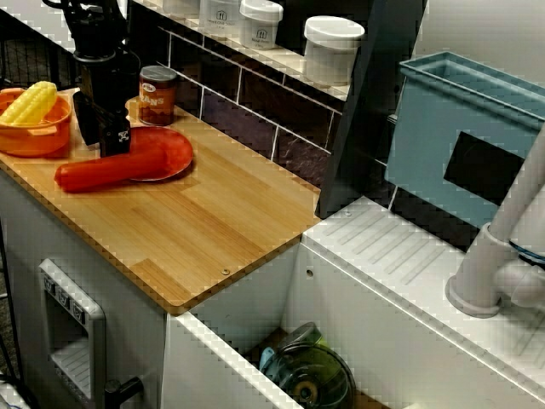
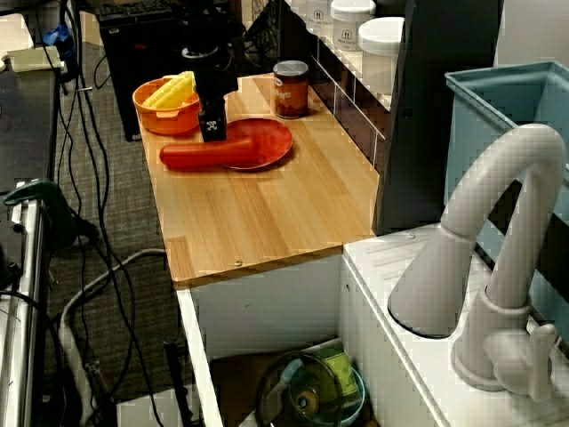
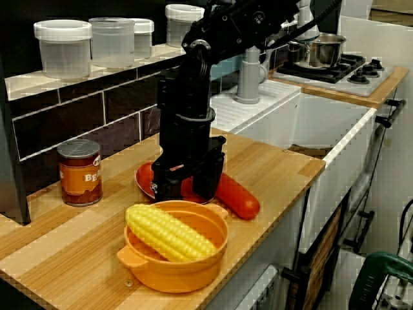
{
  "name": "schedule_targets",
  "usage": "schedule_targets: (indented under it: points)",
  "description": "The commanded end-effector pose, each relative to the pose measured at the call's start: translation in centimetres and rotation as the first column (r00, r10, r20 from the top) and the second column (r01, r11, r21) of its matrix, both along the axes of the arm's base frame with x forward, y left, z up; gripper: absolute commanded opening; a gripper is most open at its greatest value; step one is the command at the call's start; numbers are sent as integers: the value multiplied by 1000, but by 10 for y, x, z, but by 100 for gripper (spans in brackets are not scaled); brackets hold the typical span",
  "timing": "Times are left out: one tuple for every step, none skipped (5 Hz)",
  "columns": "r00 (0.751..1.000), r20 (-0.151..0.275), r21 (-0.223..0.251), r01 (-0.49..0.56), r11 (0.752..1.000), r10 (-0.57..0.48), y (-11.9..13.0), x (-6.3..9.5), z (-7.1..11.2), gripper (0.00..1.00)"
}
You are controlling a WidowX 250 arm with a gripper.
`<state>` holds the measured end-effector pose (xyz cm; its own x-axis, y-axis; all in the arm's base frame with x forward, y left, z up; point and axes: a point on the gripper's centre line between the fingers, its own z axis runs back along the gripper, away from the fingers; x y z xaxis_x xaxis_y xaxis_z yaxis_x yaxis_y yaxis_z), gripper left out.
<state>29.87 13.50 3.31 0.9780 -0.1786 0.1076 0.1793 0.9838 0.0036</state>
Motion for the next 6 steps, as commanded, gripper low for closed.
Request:
schedule_targets:
  points:
    - [1000, -8, -13, 7, 1000, -7, -2, 4, 29, 100]
    - [1000, -24, -21, 18, 1000, -18, -6, 0, 32, 100]
    - [999, -24, -16, 30, 999, -31, -11, -8, 29, 100]
    - [999, -30, -19, 36, 999, -37, -14, -14, 28, 100]
    - [998, -34, -19, 44, 999, -44, -16, -19, 26, 100]
    - [998, -39, -24, 42, 999, -43, -16, -20, 27, 100]
